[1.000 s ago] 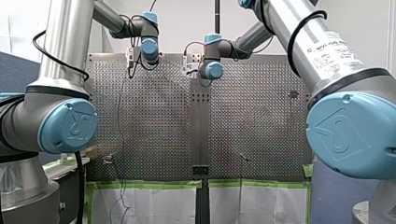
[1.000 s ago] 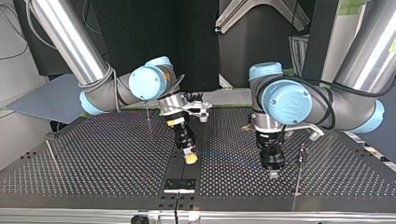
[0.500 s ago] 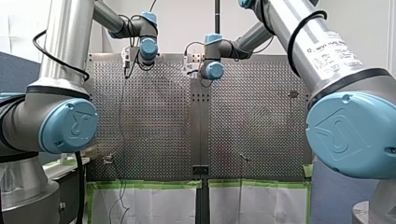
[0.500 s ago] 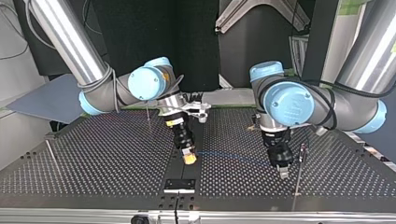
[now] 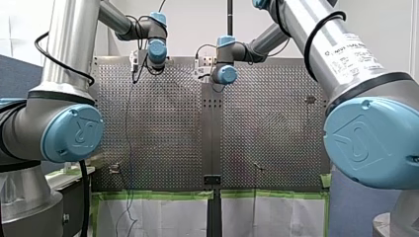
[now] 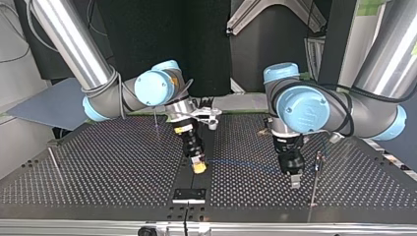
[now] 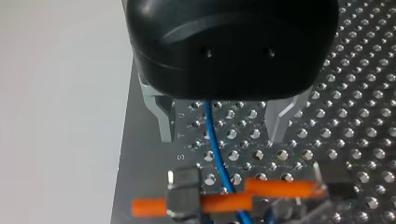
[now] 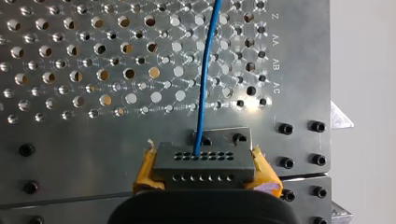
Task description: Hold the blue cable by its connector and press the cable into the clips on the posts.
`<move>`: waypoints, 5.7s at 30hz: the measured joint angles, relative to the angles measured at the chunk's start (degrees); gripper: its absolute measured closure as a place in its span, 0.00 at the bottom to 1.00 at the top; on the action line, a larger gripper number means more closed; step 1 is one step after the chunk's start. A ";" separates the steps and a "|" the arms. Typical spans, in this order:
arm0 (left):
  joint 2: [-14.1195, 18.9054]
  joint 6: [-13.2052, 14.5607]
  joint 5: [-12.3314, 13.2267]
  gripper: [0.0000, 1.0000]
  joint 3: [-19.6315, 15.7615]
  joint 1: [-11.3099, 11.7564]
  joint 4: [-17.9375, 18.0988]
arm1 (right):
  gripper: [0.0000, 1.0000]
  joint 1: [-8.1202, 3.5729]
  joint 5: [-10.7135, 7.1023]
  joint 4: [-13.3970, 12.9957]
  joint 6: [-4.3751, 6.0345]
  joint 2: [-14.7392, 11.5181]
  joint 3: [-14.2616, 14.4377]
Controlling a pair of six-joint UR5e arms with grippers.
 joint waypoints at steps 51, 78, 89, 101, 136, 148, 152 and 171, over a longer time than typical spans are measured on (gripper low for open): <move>-0.07 -2.65 4.58 0.94 -3.45 -0.92 3.46 | 1.00 -1.47 3.99 2.55 1.03 -0.84 3.17; -7.06 -1.74 3.18 0.89 -14.17 -7.44 14.17 | 1.00 -2.87 7.52 -7.03 1.97 -2.35 16.74; -9.73 -1.64 2.52 0.84 -17.53 -9.02 18.35 | 1.00 -3.06 9.95 -13.06 2.55 -2.36 22.79; -13.93 -2.27 1.36 0.79 -19.07 -12.12 23.05 | 1.00 -4.16 11.76 -20.28 3.01 -2.29 30.00; -26.41 -2.81 -0.94 0.69 -23.98 -18.23 39.24 | 1.00 -6.71 21.44 -40.23 2.72 12.26 49.96; -31.51 -2.15 -1.24 0.66 -21.42 -20.01 41.56 | 1.00 -10.69 20.11 -47.30 2.15 15.67 57.03; -32.32 -2.11 -1.91 0.64 -20.01 -20.92 41.71 | 1.00 -12.99 17.93 -48.71 1.14 15.67 58.08; -40.03 -1.14 -8.01 0.62 -10.84 -27.37 39.06 | 1.00 -23.96 6.99 -49.21 -4.19 15.72 54.31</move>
